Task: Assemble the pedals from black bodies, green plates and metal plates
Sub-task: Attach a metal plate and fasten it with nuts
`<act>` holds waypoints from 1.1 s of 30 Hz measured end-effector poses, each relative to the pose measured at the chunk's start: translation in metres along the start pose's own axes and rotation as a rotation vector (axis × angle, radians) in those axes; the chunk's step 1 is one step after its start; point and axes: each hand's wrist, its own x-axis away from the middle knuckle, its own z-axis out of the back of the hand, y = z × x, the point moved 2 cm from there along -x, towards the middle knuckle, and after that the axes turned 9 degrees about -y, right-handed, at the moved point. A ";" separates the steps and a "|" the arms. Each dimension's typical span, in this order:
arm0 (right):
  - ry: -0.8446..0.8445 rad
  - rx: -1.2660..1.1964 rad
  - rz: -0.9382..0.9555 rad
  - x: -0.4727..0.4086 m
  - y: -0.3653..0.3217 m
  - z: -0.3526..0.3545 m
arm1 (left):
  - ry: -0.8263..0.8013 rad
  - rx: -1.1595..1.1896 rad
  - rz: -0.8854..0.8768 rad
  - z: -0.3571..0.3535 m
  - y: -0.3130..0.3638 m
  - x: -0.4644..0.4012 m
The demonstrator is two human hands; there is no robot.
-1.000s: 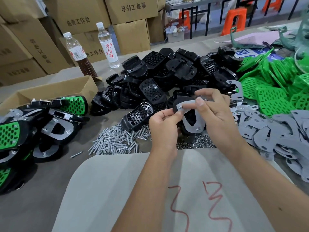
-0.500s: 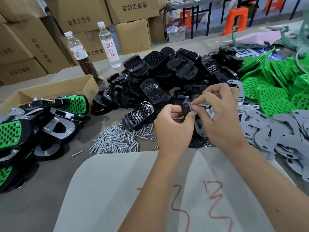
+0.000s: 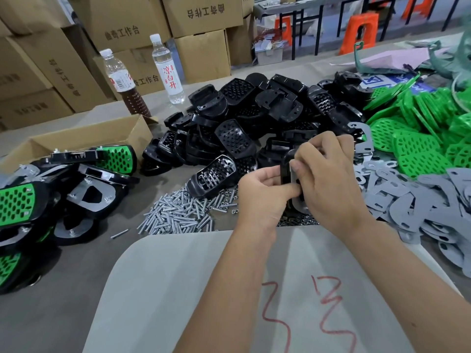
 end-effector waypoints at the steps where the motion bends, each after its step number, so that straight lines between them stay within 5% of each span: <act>1: -0.006 0.000 -0.001 0.000 0.000 -0.001 | 0.001 0.013 0.012 -0.001 -0.001 0.000; 9: -0.059 -0.085 0.003 -0.001 -0.006 0.006 | 0.084 0.057 -0.040 0.000 -0.002 -0.001; 15: 0.007 -0.064 0.001 0.000 -0.010 0.010 | 0.207 -0.278 -0.327 -0.005 0.005 0.003; 33: 0.238 0.026 -0.071 0.001 -0.015 0.010 | 0.221 -0.414 -0.405 -0.018 0.004 0.009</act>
